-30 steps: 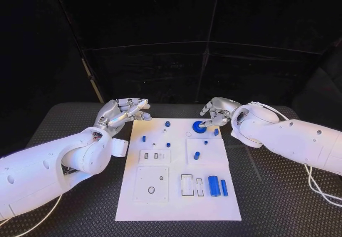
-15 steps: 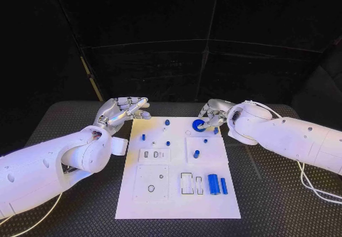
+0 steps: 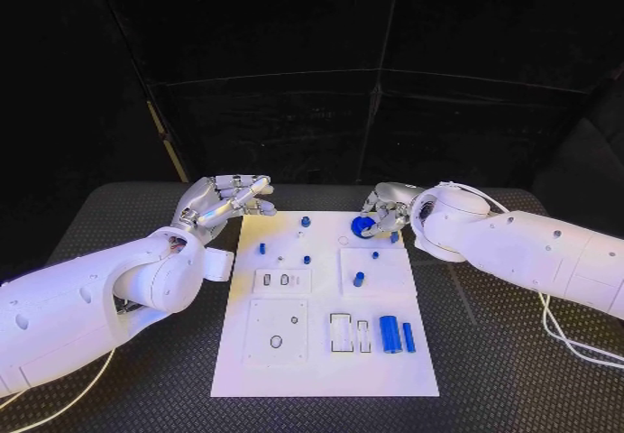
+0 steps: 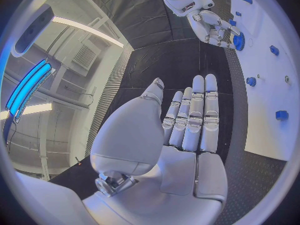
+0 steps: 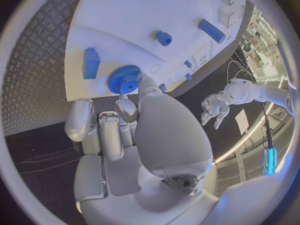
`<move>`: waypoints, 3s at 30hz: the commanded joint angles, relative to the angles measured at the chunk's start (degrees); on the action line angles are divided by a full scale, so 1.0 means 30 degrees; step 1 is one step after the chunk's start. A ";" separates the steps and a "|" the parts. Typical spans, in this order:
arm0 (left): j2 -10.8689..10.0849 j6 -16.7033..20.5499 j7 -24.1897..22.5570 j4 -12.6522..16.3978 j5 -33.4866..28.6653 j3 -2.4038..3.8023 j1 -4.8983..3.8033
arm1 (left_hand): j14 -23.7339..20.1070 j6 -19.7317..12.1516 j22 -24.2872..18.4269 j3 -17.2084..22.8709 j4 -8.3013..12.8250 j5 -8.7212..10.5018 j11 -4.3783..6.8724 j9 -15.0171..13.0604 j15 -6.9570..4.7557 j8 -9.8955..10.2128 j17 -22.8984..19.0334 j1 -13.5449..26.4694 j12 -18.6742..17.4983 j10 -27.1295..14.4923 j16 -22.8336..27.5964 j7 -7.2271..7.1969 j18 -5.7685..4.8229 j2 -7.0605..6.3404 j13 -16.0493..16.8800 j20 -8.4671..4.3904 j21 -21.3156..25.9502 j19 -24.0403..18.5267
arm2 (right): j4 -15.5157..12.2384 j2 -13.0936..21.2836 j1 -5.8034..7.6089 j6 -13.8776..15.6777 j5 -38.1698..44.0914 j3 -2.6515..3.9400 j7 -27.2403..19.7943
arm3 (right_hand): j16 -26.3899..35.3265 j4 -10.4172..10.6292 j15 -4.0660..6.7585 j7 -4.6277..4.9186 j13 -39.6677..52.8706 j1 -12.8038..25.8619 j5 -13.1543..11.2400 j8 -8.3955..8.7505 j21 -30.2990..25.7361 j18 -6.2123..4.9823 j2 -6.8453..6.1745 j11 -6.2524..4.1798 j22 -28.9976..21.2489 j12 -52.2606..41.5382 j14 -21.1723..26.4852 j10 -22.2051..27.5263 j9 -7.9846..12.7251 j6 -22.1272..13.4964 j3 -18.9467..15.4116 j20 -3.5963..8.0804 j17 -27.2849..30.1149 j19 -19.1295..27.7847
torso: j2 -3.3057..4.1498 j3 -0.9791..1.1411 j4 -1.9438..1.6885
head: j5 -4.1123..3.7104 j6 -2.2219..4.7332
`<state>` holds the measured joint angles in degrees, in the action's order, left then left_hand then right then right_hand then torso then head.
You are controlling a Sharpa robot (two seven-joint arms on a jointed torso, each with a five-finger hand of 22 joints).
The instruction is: Assemble the parts on the task board
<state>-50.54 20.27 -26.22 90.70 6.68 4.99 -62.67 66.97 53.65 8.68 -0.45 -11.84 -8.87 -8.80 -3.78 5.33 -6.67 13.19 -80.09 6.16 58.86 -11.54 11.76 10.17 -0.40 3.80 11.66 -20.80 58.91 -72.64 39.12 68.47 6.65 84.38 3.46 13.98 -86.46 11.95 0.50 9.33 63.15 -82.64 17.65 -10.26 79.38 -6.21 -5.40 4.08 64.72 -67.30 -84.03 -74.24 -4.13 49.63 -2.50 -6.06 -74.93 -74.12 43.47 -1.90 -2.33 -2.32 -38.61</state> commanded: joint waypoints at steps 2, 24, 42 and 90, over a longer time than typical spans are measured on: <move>0.0047 -0.0212 -0.0103 -0.0013 0.0070 0.0023 -0.0024 | 0.0037 0.0046 -0.0019 -0.0003 0.0097 0.0073 -0.0080 0.0014 0.0116 0.0109 0.0024 -0.0116 -0.0079 0.0025 0.0108 0.0080 0.0082 0.0057 -0.0015 -0.0001 0.0023 0.0119 | 0.0094 -0.0136 0.0014 -0.0460 0.1066 0.0012 0.0082 | -0.0107 -0.0214 -0.0104 -0.0085 0.0167 -0.0391 0.0166 -0.0167 0.0080 0.0334 0.0168 -0.0032 0.0038 -0.0195 -0.1445 -0.0166 -0.0033 0.0181 0.0101 -0.0035 -0.2288 0.0011 | 0.0014 0.0000 0.0003 | -0.0028 -0.0049; 0.0039 -0.0343 0.0005 -0.0171 0.0028 0.0023 -0.0024 | 0.0042 0.0029 -0.0025 -0.0011 0.0108 0.0071 -0.0081 0.0018 0.0116 0.0144 0.0048 -0.0121 -0.0113 0.0013 0.0135 0.0076 0.0083 0.0077 -0.0017 0.0000 0.0028 0.0120 | 0.0243 -0.0316 -0.0080 -0.0547 0.2601 0.0012 0.0017 | -0.0217 -0.1278 -0.0102 -0.0052 0.0728 -0.1492 -0.1419 -0.0354 0.0115 0.0353 0.0364 -0.0021 0.0114 -0.0587 -0.1486 -0.0332 0.0081 0.0225 0.1233 -0.0007 -0.2568 -0.0005 | -0.0001 0.0008 0.0009 | -0.0040 -0.0207; 0.0041 -0.0367 0.0025 -0.0198 0.0026 0.0023 -0.0021 | 0.0044 0.0027 -0.0028 -0.0015 0.0111 0.0071 -0.0080 0.0018 0.0116 0.0156 0.0058 -0.0120 -0.0126 0.0011 0.0147 0.0070 0.0084 0.0088 -0.0018 0.0001 0.0031 0.0120 | -0.0128 0.0049 -0.0113 0.0535 0.2651 0.0012 -0.0027 | -0.0254 -0.0929 -0.0168 0.0009 0.0784 -0.0824 -0.1713 -0.0229 0.0175 0.0381 -0.0177 0.0050 0.0261 -0.0635 -0.1503 -0.0349 0.0100 -0.0201 0.1467 -0.0075 -0.2668 -0.0088 | 0.0008 0.0012 0.0008 | -0.0089 -0.0198; 0.0047 -0.0442 0.0098 -0.0269 0.0026 0.0021 -0.0017 | 0.0056 -0.0003 -0.0038 -0.0044 0.0127 0.0074 -0.0083 0.0023 0.0117 0.0217 0.0100 -0.0117 -0.0195 -0.0027 0.0195 0.0065 0.0085 0.0104 -0.0025 0.0003 0.0040 0.0122 | -0.0112 0.0289 -0.0116 0.0235 0.2013 0.0014 0.0235 | -0.0324 0.0436 -0.0033 -0.0231 0.1587 -0.0850 -0.1853 -0.1701 0.0279 0.0424 -0.0489 -0.0148 0.0524 -0.1371 -0.1535 -0.0772 -0.0215 0.0815 0.3427 0.0003 -0.2878 -0.0261 | 0.0012 0.0010 -0.0018 | -0.0246 -0.0355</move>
<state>-50.45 19.62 -25.67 89.83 6.65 4.98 -62.65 66.97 53.65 8.66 -0.61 -11.68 -8.87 -8.80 -3.78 5.33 -6.22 13.44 -80.09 5.93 58.86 -11.30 11.76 10.17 -0.40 3.80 11.66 -20.80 58.91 -72.89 40.00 68.17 7.56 90.63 3.58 14.47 -87.08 13.18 0.01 8.74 67.77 -85.15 12.30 -15.29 79.87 -5.31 -7.37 3.58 66.25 -71.16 -83.93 -76.17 -4.92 51.81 7.50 -6.19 -74.94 -74.78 43.52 -1.86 -2.36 -3.02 -39.63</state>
